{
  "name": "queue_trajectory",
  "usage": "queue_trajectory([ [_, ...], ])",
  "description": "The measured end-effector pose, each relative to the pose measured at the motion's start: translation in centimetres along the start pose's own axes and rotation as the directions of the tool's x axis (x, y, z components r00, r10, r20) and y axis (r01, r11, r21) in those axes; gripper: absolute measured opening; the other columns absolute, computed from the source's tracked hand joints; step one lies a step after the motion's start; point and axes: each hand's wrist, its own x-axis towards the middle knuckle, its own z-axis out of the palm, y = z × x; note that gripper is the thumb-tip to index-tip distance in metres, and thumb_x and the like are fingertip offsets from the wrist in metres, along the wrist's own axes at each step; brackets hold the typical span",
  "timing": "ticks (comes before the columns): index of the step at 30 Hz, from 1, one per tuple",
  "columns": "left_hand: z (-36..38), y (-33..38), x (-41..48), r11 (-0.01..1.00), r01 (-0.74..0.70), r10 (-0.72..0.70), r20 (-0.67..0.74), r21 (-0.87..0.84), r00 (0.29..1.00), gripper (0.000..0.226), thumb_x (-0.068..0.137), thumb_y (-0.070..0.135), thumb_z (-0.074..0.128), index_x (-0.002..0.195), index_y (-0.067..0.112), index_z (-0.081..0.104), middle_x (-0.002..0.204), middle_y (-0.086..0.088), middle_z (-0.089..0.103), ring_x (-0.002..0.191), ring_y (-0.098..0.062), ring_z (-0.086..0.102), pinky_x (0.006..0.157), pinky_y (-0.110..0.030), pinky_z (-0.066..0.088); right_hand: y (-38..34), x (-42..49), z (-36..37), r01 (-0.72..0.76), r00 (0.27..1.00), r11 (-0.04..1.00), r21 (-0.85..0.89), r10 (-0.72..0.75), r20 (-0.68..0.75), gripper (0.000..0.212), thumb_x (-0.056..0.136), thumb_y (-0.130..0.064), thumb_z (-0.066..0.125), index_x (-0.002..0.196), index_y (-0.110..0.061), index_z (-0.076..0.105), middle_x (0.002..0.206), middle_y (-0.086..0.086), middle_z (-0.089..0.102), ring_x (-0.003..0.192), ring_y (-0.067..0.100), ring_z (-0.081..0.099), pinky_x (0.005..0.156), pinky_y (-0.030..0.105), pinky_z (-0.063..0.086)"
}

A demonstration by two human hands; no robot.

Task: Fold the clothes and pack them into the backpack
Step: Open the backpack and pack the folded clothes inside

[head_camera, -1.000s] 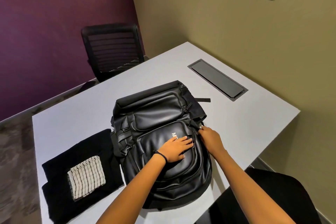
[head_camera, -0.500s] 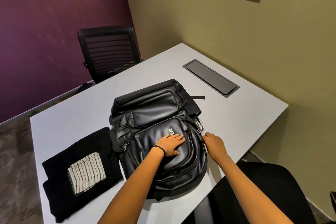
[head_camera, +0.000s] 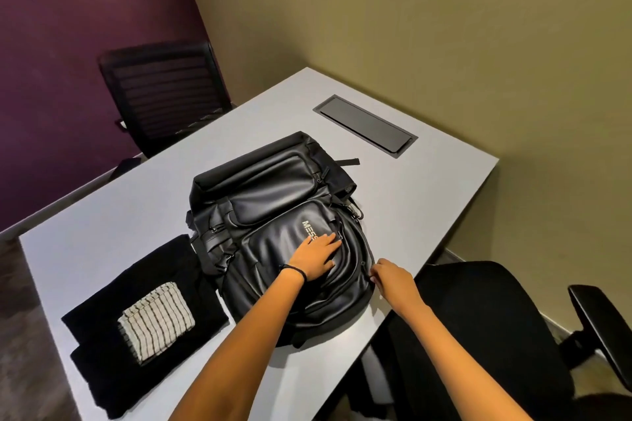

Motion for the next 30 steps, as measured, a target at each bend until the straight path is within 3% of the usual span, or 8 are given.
queue_trajectory([
  [3, 0.8, 1.0, -0.6, 0.993, -0.035, 0.016, -0.168, -0.109, 0.986, 0.043, 0.094, 0.026, 0.049, 0.135, 0.013, 0.043, 0.138, -0.010, 0.044, 0.125, -0.029, 0.043, 0.102, -0.035, 0.033, -1.1, -1.0, 0.5, -0.007, 1.000, 0.998, 0.060, 0.007, 0.002, 0.018, 0.093, -0.015, 0.045, 0.092, -0.007, 0.061, 0.097, 0.007, 0.058, 0.086, 0.026, 0.057, 0.064, 0.032, 0.037],
  [5, 1.0, 2.1, -1.1, 0.982, 0.005, -0.058, -0.274, -0.191, 0.960, 0.022, 0.095, 0.030, 0.047, 0.109, 0.014, 0.053, 0.112, -0.009, 0.057, 0.105, -0.030, 0.052, 0.084, -0.037, 0.040, -1.7, -1.5, 0.8, -0.018, 1.000, 0.994, 0.107, 0.016, 0.019, 0.016, 0.092, -0.014, 0.049, 0.094, -0.008, 0.063, 0.099, 0.006, 0.059, 0.089, 0.026, 0.058, 0.069, 0.033, 0.042],
  [10, 1.3, 4.5, -1.6, 0.922, 0.242, -0.268, -0.048, -0.301, 0.962, 0.051, 0.094, 0.049, 0.041, 0.056, 0.016, 0.037, 0.072, -0.008, 0.062, 0.079, -0.029, 0.060, 0.065, -0.032, 0.041, -3.5, -2.9, 1.8, -0.051, 0.998, 0.942, 0.333, 0.038, 0.045, 0.012, 0.087, -0.016, 0.062, 0.095, -0.012, 0.070, 0.098, 0.000, 0.064, 0.090, 0.017, 0.059, 0.075, 0.029, 0.045],
  [12, 1.4, 4.8, -1.8, 0.894, 0.280, -0.264, 0.093, -0.351, 0.960, 0.049, 0.090, 0.052, 0.047, 0.055, 0.018, 0.042, 0.059, 0.002, 0.057, 0.070, -0.021, 0.060, 0.069, -0.030, 0.046, -3.8, -3.3, 2.0, -0.069, 0.998, 0.884, 0.463, 0.054, 0.045, 0.008, 0.082, -0.012, 0.066, 0.088, -0.011, 0.071, 0.088, -0.002, 0.065, 0.079, 0.013, 0.059, 0.074, 0.030, 0.046],
  [16, 1.4, 4.6, -2.3, 0.888, 0.289, -0.235, 0.188, -0.358, 0.954, 0.029, 0.082, 0.035, 0.059, 0.058, 0.019, 0.057, 0.066, -0.001, 0.068, 0.071, -0.016, 0.064, 0.070, -0.025, 0.049, -3.2, -3.6, 2.3, -0.072, 0.997, 0.813, 0.577, 0.041, 0.067, 0.008, 0.079, -0.008, 0.069, 0.084, -0.012, 0.074, 0.073, -0.012, 0.059, 0.063, 0.003, 0.052, 0.064, 0.019, 0.041],
  [20, 1.8, 4.9, -2.8, 0.900, 0.283, -0.256, 0.124, -0.330, 0.959, 0.021, 0.080, 0.027, 0.058, 0.061, 0.020, 0.056, 0.063, 0.001, 0.058, 0.082, -0.024, 0.066, 0.064, -0.025, 0.044, -2.7, -3.1, 1.3, -0.115, 0.993, 0.755, 0.646, 0.071, 0.093, 0.008, 0.083, -0.017, 0.068, 0.080, -0.015, 0.075, 0.076, -0.007, 0.070, 0.069, 0.003, 0.060, 0.064, 0.013, 0.043],
  [24, 2.3, 4.4, -3.4, 0.895, 0.270, -0.267, 0.060, -0.356, 0.962, 0.015, 0.085, 0.029, 0.059, 0.072, 0.023, 0.056, 0.079, -0.003, 0.064, 0.089, -0.025, 0.063, 0.069, -0.027, 0.042, -2.4, -1.7, 0.6, -0.193, 0.954, 0.701, 0.687, 0.298, -0.036, 0.027, 0.086, -0.030, 0.063, 0.065, -0.013, 0.067, 0.064, 0.003, 0.064, 0.054, 0.007, 0.050, 0.057, 0.021, 0.038],
  [30, 2.8, 4.6, -4.3, 0.906, 0.222, -0.238, -0.001, -0.361, 0.971, 0.016, 0.088, 0.028, 0.054, 0.074, 0.021, 0.049, 0.077, -0.004, 0.056, 0.088, -0.030, 0.060, 0.063, -0.028, 0.034, -3.7, 0.7, 0.4, -0.373, 0.912, 0.721, 0.585, 0.399, 0.090, 0.029, 0.083, -0.035, 0.064, 0.068, -0.012, 0.059, 0.065, 0.001, 0.060, 0.065, 0.019, 0.057, 0.056, 0.027, 0.039],
])
